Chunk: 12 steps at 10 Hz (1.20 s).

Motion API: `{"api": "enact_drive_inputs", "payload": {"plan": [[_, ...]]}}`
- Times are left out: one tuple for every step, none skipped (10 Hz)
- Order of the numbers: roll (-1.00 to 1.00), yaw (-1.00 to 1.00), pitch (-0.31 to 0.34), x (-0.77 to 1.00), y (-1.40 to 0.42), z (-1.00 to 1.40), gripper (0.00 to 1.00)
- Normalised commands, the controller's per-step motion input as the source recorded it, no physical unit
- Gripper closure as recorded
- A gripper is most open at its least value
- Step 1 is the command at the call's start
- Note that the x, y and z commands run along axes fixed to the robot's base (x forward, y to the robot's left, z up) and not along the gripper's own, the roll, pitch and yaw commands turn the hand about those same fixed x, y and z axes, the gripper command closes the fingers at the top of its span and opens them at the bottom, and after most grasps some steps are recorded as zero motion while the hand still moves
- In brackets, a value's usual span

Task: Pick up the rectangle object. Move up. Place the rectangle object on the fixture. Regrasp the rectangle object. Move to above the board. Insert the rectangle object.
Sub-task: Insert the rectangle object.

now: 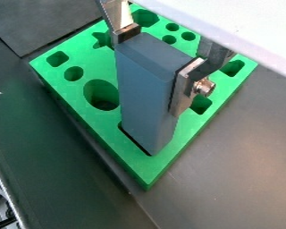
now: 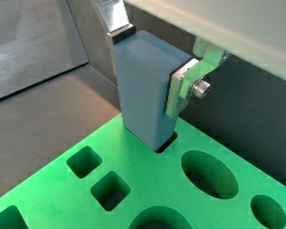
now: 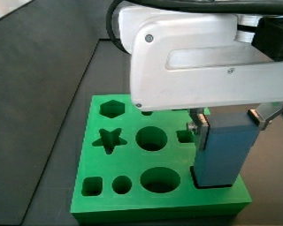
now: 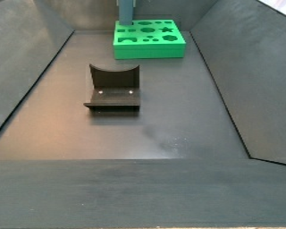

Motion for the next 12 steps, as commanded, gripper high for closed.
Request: {"api": "enact_drive_inputs", "payload": {"plan": [[0.1, -0.05, -0.019, -0.1, 0.0, -0.17, 1.0], [0.11, -0.1, -0.023, -0.16, 0.04, -0.2, 1.0], [0.11, -0.07, -0.026, -0.11, 0.02, -0.22, 1.0], [0.1, -0.04, -0.024, -0.09, 0.0, -0.18, 1.0], [0.11, 0.0, -0.066, -0.02, 0.0, -0.27, 1.0], [0.18, 0.0, -0.069, 0.0, -0.17, -0.37, 1.0], [0.3, 0.02, -0.009, 0.0, -0.18, -0.33, 1.0], [0.38, 0.08, -0.004, 0.06, -0.23, -0.42, 1.0], [0.31, 0.16, -0.051, 0.2, -0.1, -0.57, 1.0], [0.3, 0.13, -0.077, 0.16, -0.14, -0.6, 1.0], [-0.03, 0.0, 0.0, 0.0, 0.0, 0.0, 1.0], [0.0, 0.0, 0.0, 0.0, 0.0, 0.0, 1.0]]}}
